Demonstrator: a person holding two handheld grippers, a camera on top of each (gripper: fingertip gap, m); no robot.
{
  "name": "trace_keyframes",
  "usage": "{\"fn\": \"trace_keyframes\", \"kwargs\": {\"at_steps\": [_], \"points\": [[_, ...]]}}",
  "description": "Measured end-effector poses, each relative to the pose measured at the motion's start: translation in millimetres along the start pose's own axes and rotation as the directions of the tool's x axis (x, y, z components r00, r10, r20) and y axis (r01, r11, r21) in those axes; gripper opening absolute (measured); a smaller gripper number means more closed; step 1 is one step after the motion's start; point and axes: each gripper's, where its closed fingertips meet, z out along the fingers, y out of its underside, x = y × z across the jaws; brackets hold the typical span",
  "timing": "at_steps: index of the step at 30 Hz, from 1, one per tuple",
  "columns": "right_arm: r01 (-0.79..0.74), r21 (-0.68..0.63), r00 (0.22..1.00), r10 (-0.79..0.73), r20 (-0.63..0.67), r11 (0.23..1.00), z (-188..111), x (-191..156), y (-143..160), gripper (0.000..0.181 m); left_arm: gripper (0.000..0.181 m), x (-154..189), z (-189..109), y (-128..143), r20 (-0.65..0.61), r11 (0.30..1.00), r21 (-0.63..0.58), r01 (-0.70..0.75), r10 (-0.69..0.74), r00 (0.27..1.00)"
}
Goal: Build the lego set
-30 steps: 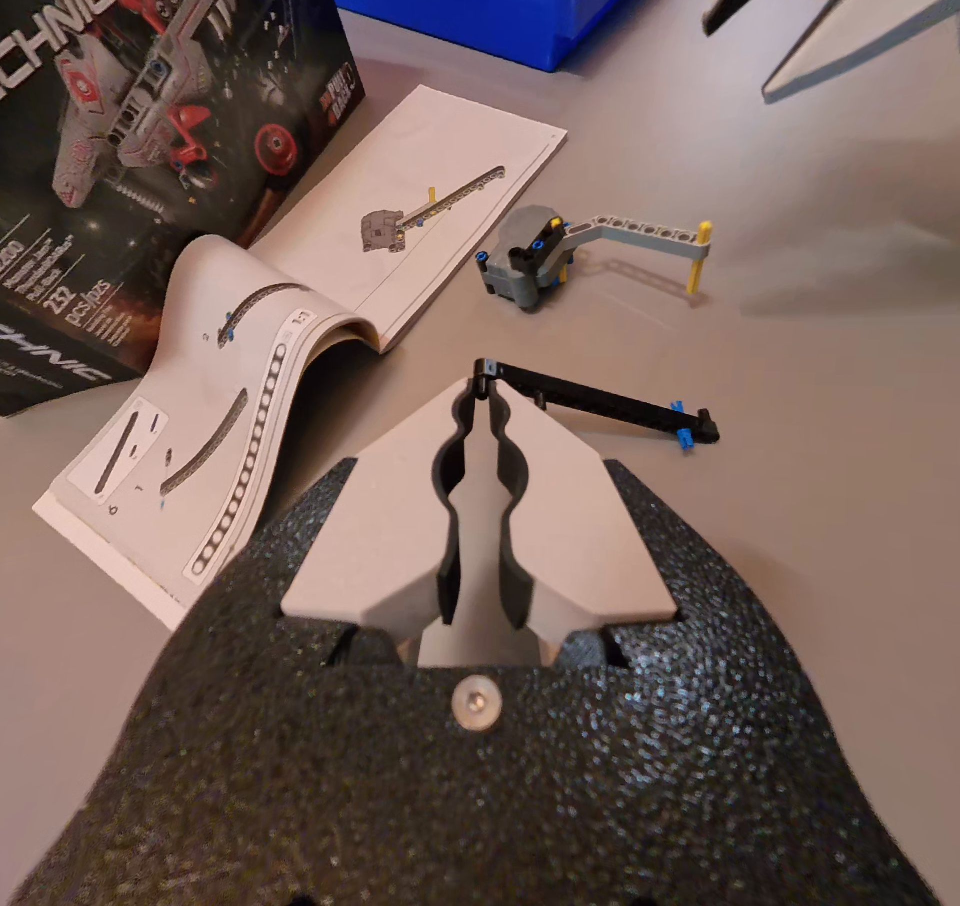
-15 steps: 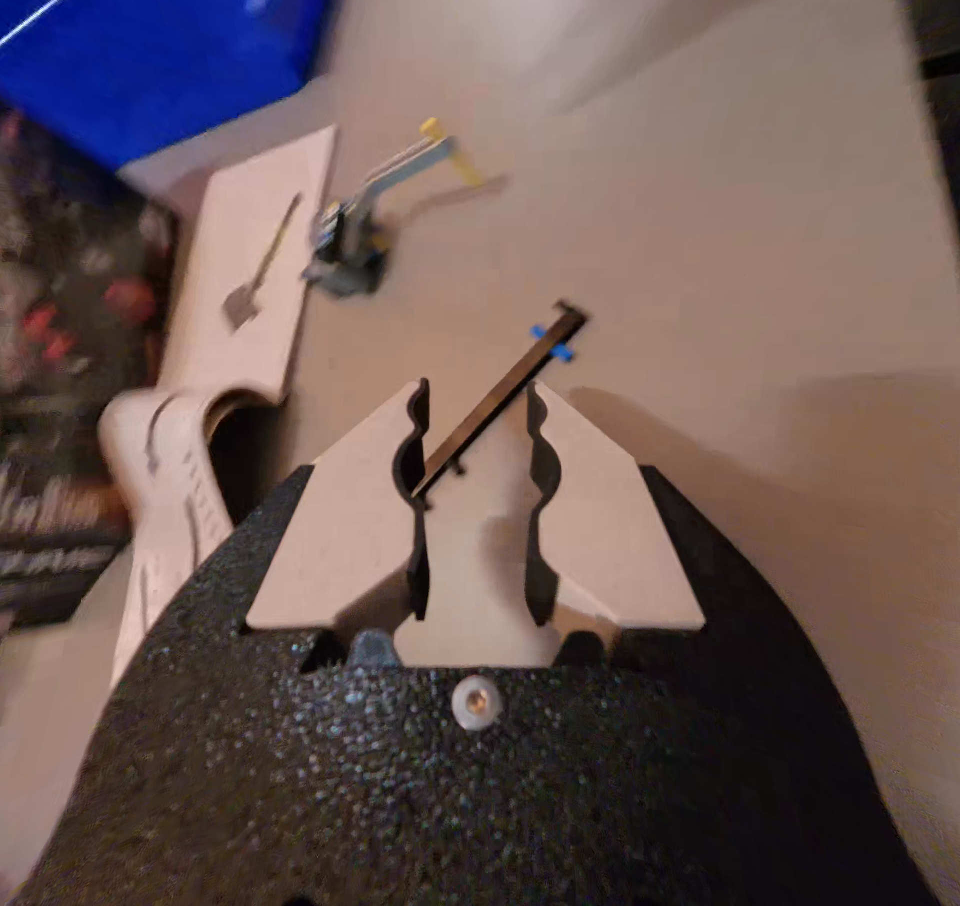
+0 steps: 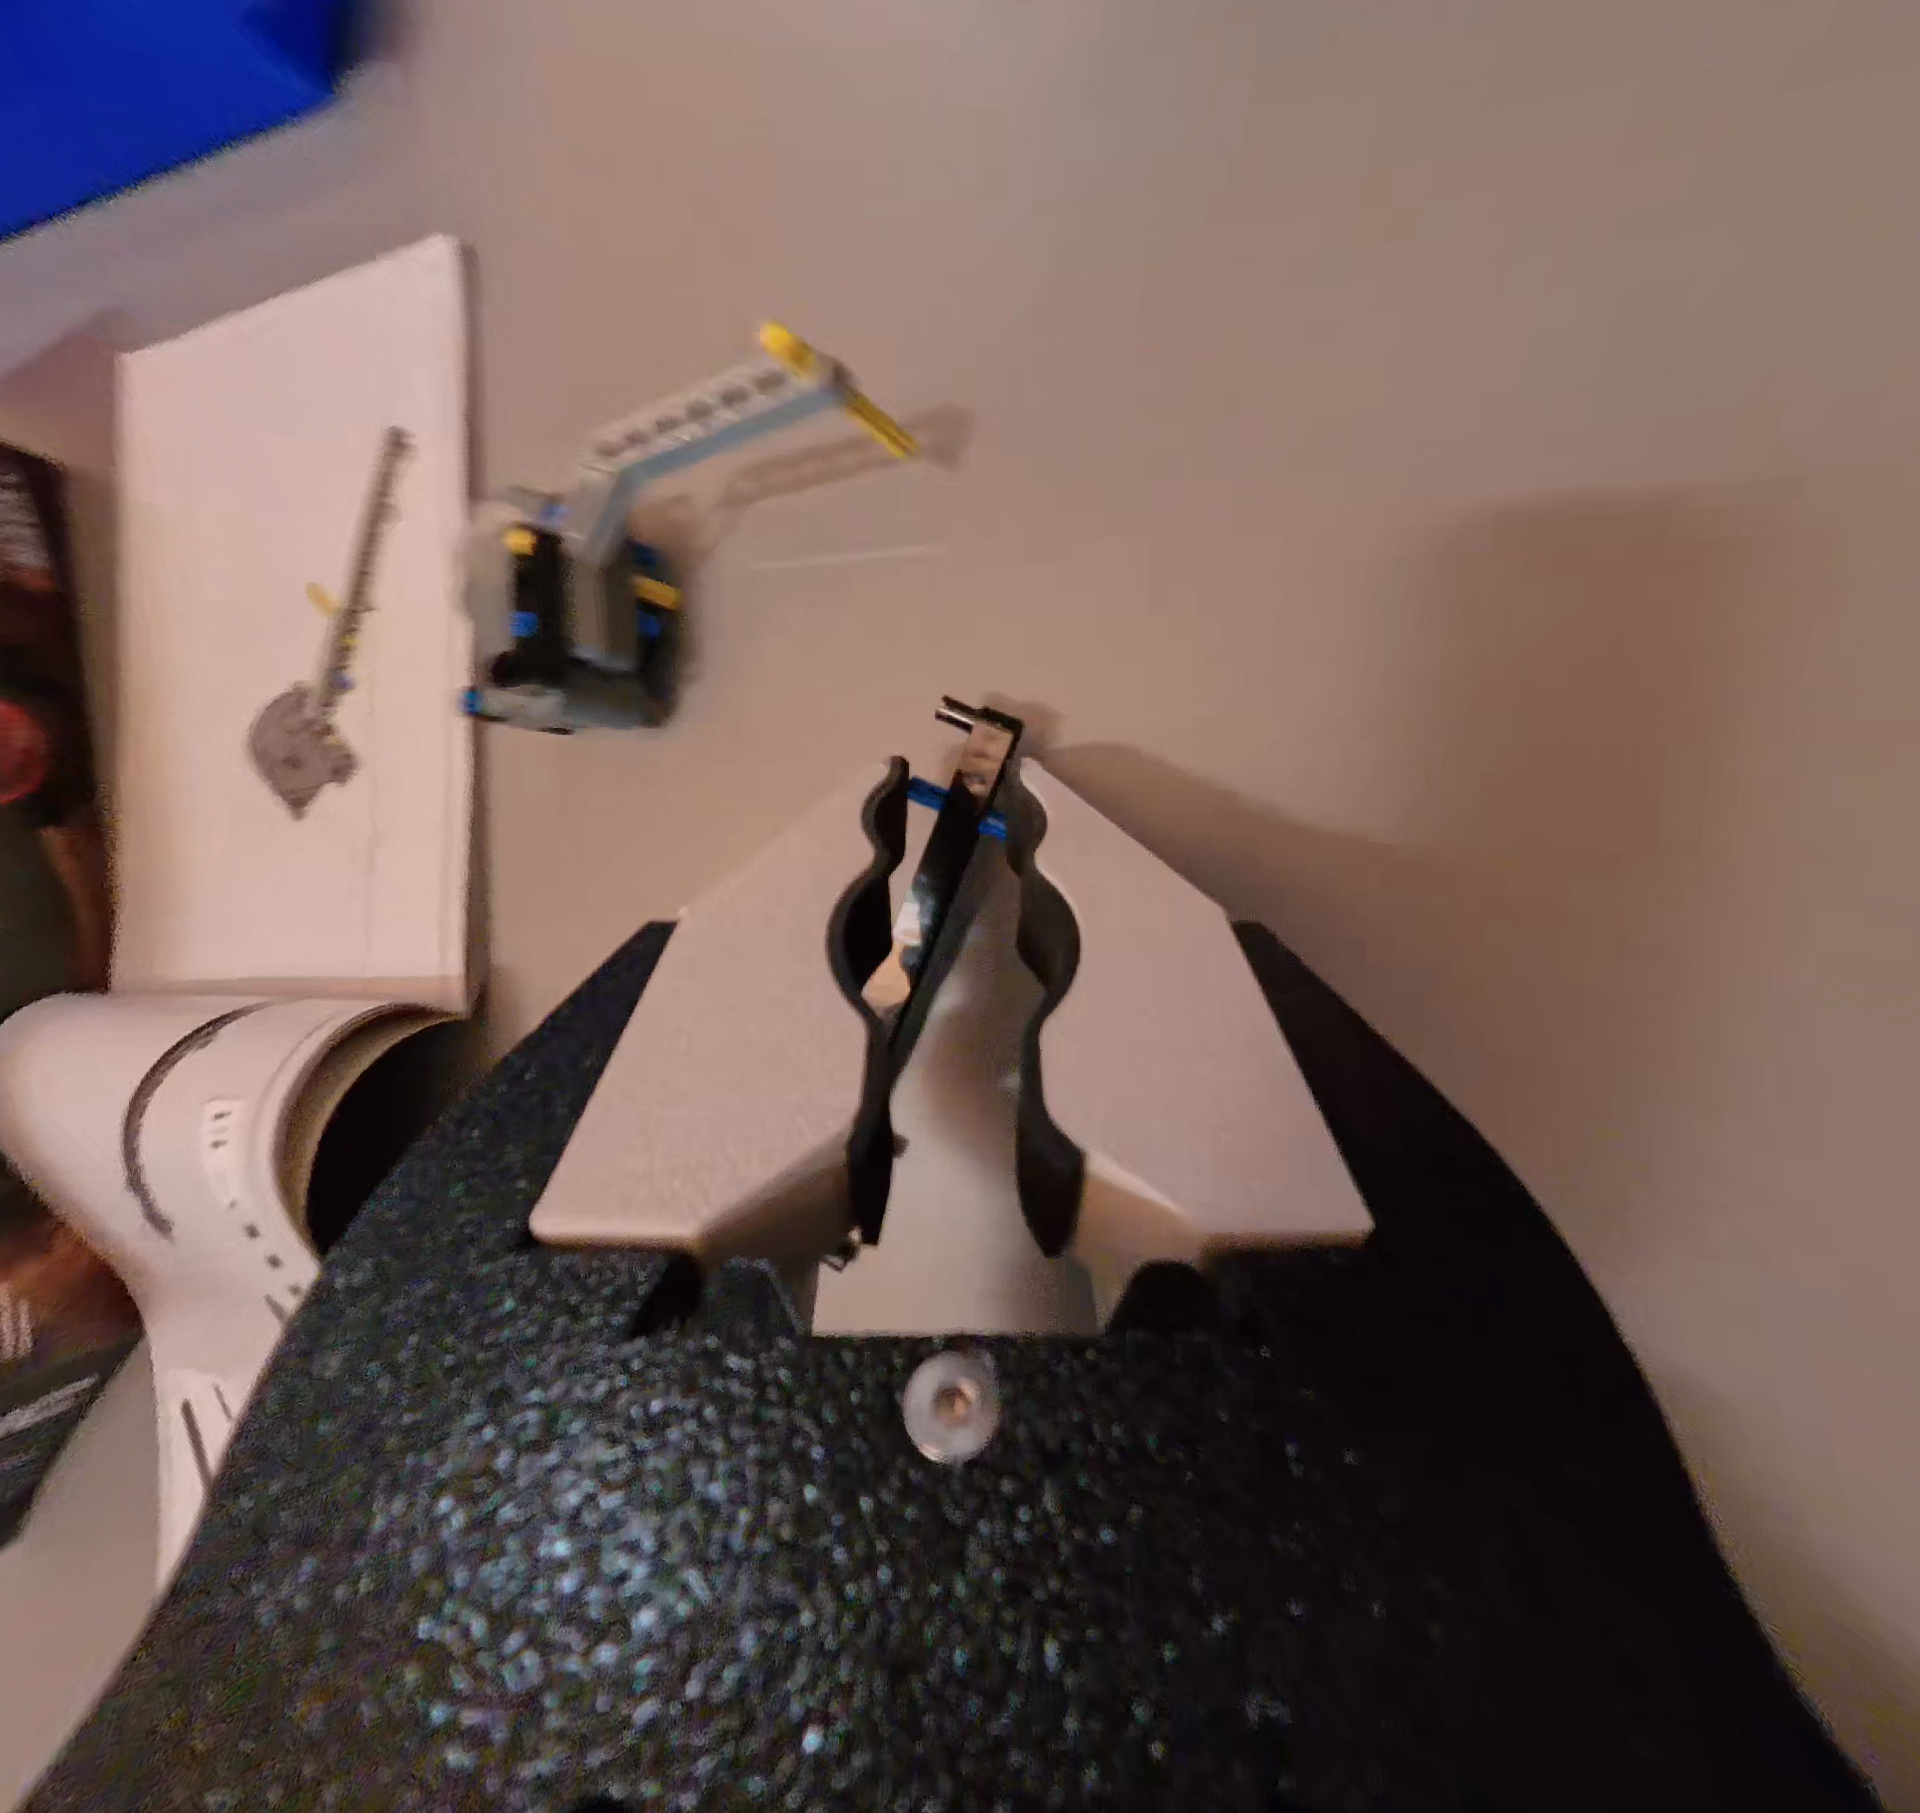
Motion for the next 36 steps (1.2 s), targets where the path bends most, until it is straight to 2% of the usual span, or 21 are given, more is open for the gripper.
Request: {"fn": "trace_keyframes", "kwargs": {"at_steps": [1,3,4,7,11,13,15,18,20,22,23,25,27,28,30,32,34,36], "points": [[-0.011,0.005,1.000,0.011,0.014,1.000,0,1,2,0.027,0.015,-8,-4,-8,0.020,0.996,0.058,0.066,-0.067,0.998],[-0.035,0.047,0.998,0.032,0.060,0.998,-1,-2,-1,0.029,0.015,-22,-17,-28,0.002,0.951,0.204,0.230,-0.235,0.972],[-0.047,0.079,0.994,0.039,0.099,0.996,-1,-8,-6,0.032,0.015,-30,-24,-38,-0.022,0.904,0.283,0.320,-0.327,0.945],[-0.100,0.170,0.964,0.054,0.260,0.980,4,-35,-26,0.042,0.014,-49,-48,-66,-0.177,0.696,0.483,0.532,-0.517,0.838],[-0.184,0.247,0.904,0.065,0.422,0.952,12,-69,-59,0.045,0.014,-62,-80,-94,-0.398,0.374,0.639,0.672,-0.587,0.705],[-0.173,0.241,0.896,0.051,0.442,0.955,21,-81,-64,0.045,0.014,-60,-87,-101,-0.458,0.307,0.654,0.691,-0.566,0.686],[-0.115,0.200,0.901,0.017,0.434,0.973,33,-88,-59,0.046,0.013,-57,-85,-102,-0.451,0.326,0.652,0.685,-0.560,0.696],[-0.069,0.177,0.893,-0.019,0.450,0.982,43,-99,-54,0.037,0.013,-56,-81,-97,-0.400,0.375,0.650,0.661,-0.570,0.718],[-0.058,0.180,0.882,-0.034,0.470,0.982,46,-105,-54,0.032,0.013,-55,-84,-98,-0.407,0.367,0.657,0.659,-0.563,0.719],[-0.047,0.178,0.878,-0.044,0.476,0.983,46,-108,-54,0.014,0.013,-54,-85,-100,-0.415,0.361,0.660,0.659,-0.556,0.720],[-0.041,0.181,0.879,-0.050,0.474,0.983,45,-108,-55,0.011,0.013,-53,-85,-100,-0.421,0.357,0.661,0.660,-0.553,0.720],[-0.033,0.176,0.882,-0.055,0.468,0.984,42,-107,-55,0.010,0.014,-50,-87,-103,-0.427,0.354,0.669,0.653,-0.536,0.728],[-0.037,0.145,0.884,-0.035,0.467,0.989,39,-106,-51,0.008,0.014,-47,-87,-103,-0.415,0.382,0.676,0.631,-0.510,0.753],[-0.046,0.125,0.887,-0.017,0.461,0.991,38,-104,-48,0.007,0.006,-46,-87,-102,-0.393,0.403,0.683,0.609,-0.499,0.772],[-0.097,0.089,0.874,0.042,0.485,0.991,33,-104,-42,0.006,0.008,-45,-85,-98,-0.299,0.481,0.702,0.525,-0.470,0.831],[-0.170,0.053,0.854,0.120,0.506,0.984,26,-101,-36,0.005,0.013,-42,-83,-93,-0.145,0.594,0.712,0.375,-0.398,0.906],[-0.257,-0.003,0.838,0.225,0.496,0.966,23,-94,-26,0.006,0.017,-35,-78,-90,0.033,0.709,0.683,0.176,-0.271,0.962],[-0.305,-0.059,0.822,0.294,0.488,0.951,20,-92,-12,0.006,0.020,-28,-71,-87,0.195,0.795,0.606,-0.025,-0.118,0.974]]}}
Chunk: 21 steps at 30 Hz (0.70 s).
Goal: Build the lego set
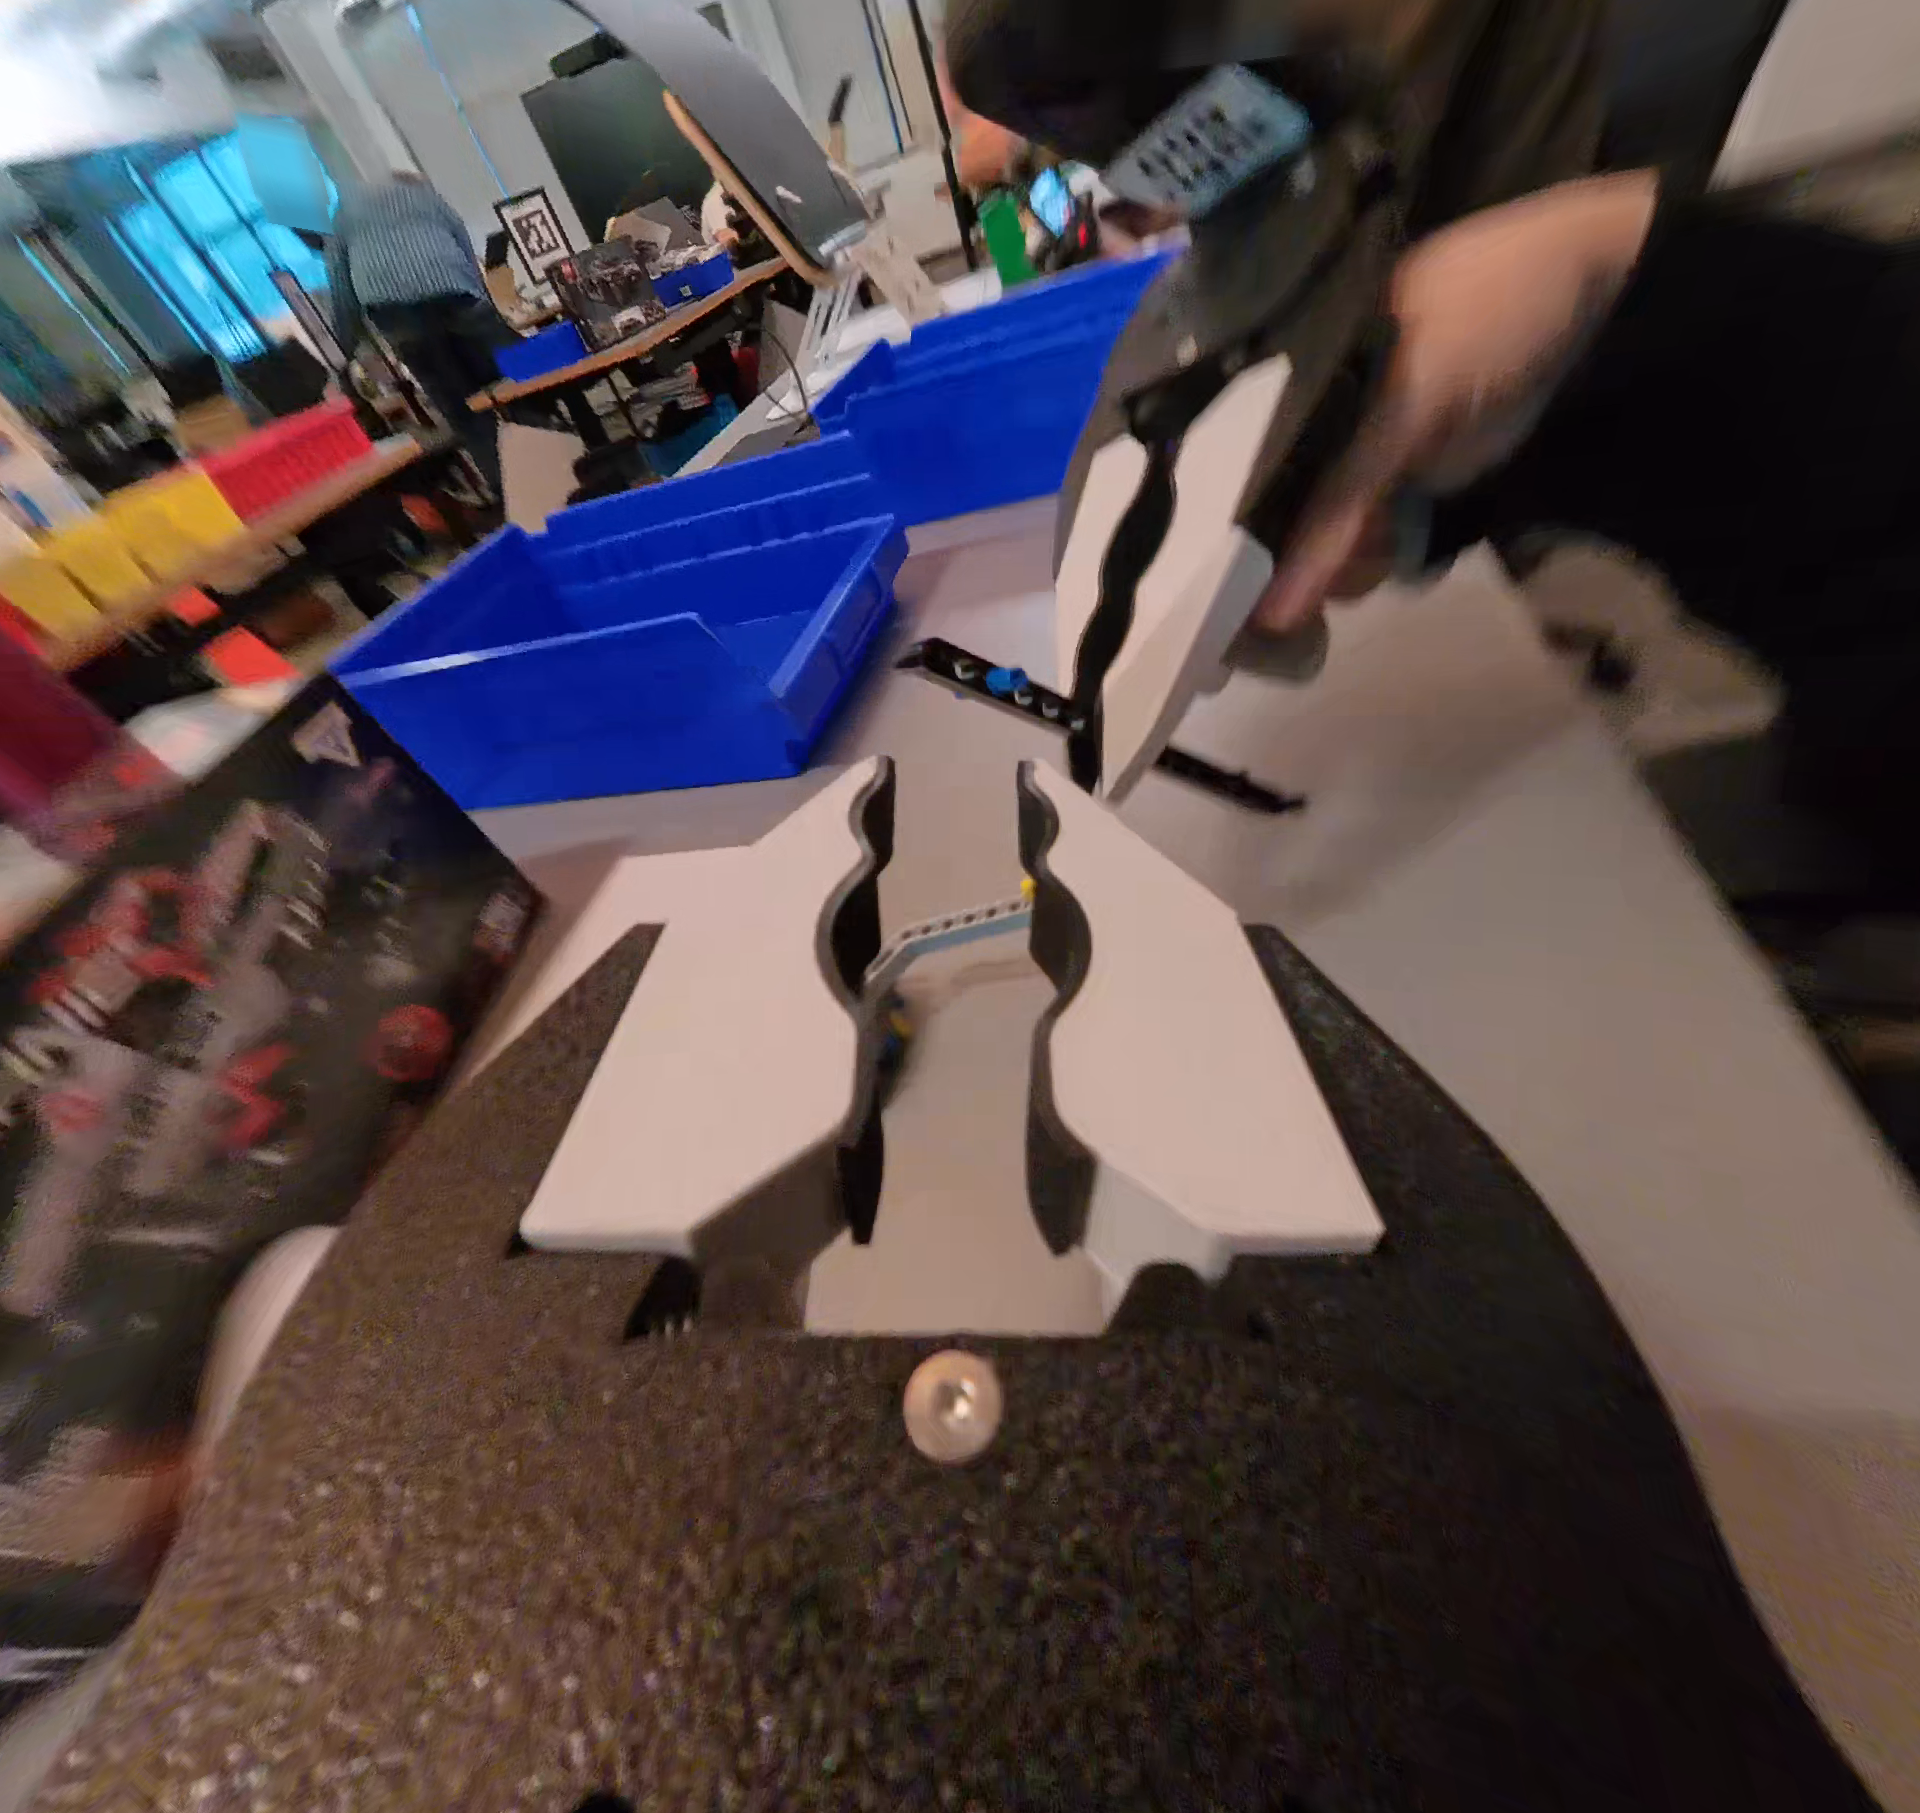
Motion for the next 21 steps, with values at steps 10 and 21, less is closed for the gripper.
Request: {"fn": "trace_keyframes", "kwargs": {"at_steps": [10,21], "points": [[-0.123,0.017,0.985,0.121,0.119,0.992,-12,-6,13,0.005,0.024,41,30,3,0.021,0.708,-0.111,-0.697,0.703,0.711],[-0.089,-0.143,0.981,0.112,0.160,0.986,-2,-17,41,0.005,0.010,60,39,8,-0.026,0.360,-0.197,-0.912,0.928,0.372]]}}
